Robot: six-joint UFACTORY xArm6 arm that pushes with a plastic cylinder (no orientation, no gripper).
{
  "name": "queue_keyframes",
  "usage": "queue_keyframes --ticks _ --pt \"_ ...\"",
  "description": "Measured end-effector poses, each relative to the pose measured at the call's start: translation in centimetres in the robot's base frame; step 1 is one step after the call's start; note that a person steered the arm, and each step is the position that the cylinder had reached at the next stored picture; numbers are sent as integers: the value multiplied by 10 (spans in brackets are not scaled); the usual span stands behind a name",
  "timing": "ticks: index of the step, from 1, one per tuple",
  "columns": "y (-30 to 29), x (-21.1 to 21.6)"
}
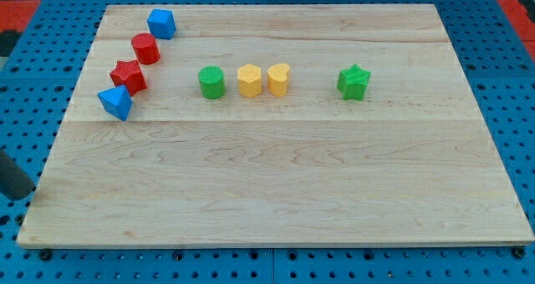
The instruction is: Point your arm at the blue triangle
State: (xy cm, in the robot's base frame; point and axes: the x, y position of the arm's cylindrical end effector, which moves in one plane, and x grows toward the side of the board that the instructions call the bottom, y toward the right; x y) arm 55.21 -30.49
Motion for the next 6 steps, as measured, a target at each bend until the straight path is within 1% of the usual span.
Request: queue_keyframes --ticks 3,4,5,6 --pt "0 -13" --pt "11 -26" --pt "45 -54" --pt "75 -114"
